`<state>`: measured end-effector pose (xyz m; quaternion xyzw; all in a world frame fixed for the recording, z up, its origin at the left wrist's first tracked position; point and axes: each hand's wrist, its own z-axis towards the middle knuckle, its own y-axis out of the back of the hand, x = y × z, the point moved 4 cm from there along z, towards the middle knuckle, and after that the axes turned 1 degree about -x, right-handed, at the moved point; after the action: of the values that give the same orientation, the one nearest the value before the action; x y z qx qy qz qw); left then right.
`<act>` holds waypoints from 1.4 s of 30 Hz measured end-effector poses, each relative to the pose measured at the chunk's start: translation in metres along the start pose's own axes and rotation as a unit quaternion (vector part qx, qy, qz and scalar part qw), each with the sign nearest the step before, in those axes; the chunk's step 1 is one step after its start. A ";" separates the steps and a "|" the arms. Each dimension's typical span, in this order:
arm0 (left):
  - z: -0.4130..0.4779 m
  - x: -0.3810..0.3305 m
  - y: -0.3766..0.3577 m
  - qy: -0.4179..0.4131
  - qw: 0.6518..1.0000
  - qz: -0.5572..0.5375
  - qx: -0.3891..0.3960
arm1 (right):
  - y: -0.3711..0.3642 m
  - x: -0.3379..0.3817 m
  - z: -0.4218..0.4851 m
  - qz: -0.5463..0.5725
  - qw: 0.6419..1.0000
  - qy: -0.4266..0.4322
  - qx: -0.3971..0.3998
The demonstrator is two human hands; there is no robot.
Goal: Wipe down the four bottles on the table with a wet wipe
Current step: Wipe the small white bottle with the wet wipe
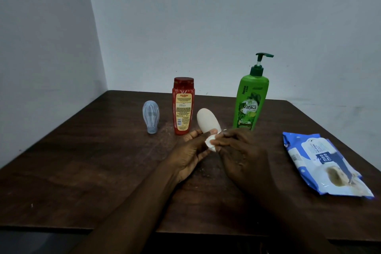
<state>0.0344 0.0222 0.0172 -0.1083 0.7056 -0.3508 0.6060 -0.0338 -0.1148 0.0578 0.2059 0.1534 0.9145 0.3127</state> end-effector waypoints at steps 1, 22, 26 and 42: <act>0.000 0.000 -0.001 -0.003 1.000 0.001 0.005 | -0.002 0.002 0.000 -0.009 1.000 0.016 0.000; -0.003 -0.001 -0.006 0.029 0.999 -0.004 0.020 | -0.009 -0.052 -0.012 0.272 0.896 -0.351 -0.007; -0.005 -0.002 -0.007 0.031 0.999 -0.011 0.036 | -0.008 -0.048 -0.011 0.262 0.907 -0.331 -0.011; -0.006 -0.004 -0.008 0.001 0.997 0.080 -0.001 | -0.001 -0.001 -0.001 0.007 0.999 0.037 -0.006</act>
<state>0.0272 0.0206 0.0257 -0.0523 0.7129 -0.3007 0.6314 -0.0335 -0.1151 0.0562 0.1708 0.1577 0.9247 0.3015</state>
